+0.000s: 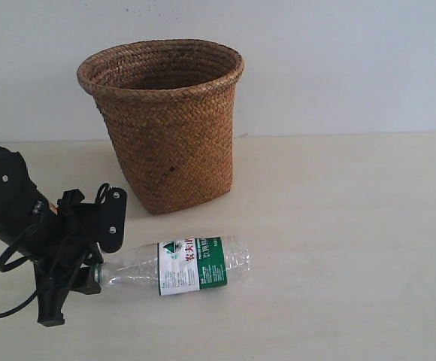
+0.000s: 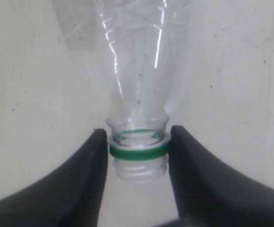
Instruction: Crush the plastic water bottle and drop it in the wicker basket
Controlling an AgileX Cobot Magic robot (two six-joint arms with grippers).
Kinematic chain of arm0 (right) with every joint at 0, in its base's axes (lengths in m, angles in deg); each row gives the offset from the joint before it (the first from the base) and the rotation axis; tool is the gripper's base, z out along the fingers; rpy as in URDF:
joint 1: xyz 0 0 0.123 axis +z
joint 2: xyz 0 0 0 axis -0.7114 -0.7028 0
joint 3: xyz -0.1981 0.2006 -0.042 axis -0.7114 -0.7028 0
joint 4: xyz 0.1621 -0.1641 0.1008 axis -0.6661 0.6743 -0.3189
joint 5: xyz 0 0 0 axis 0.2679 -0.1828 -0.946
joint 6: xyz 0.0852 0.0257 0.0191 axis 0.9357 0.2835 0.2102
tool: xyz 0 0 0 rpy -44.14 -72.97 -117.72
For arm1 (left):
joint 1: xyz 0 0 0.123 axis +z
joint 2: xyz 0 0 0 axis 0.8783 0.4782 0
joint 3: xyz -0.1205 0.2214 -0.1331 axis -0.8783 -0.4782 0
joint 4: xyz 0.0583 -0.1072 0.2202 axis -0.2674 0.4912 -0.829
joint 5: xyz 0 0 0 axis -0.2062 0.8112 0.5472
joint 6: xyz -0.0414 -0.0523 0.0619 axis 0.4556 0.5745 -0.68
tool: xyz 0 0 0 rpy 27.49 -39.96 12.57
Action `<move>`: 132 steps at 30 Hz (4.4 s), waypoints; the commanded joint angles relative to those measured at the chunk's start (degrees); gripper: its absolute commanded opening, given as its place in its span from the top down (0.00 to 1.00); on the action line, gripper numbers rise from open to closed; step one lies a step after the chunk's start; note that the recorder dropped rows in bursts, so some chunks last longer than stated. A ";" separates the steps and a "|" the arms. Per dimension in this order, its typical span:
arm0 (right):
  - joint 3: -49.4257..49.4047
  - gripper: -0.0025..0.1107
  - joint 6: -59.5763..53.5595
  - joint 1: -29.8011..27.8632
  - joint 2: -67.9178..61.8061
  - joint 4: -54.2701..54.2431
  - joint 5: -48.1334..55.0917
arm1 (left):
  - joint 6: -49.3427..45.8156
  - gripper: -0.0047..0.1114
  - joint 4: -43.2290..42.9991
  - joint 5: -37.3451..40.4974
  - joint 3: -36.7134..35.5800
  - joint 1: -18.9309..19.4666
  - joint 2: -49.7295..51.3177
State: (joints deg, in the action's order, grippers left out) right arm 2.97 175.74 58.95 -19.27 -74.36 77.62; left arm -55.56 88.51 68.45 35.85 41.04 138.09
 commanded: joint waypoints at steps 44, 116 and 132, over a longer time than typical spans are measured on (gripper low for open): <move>-0.30 0.98 -93.62 -0.42 0.07 0.23 0.89 | 0.78 0.93 7.82 14.36 0.12 -0.30 -13.86; -0.30 0.98 -93.46 -0.42 0.07 0.23 0.89 | 18.65 0.93 9.35 40.55 9.31 -0.30 -20.37; -0.30 0.98 -93.46 -0.42 0.07 0.23 0.89 | 40.55 0.56 -19.29 12.43 28.34 0.19 -23.26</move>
State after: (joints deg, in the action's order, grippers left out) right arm 2.87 82.57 58.95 -19.27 -74.53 78.85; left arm -25.14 77.69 86.82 56.42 40.92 115.46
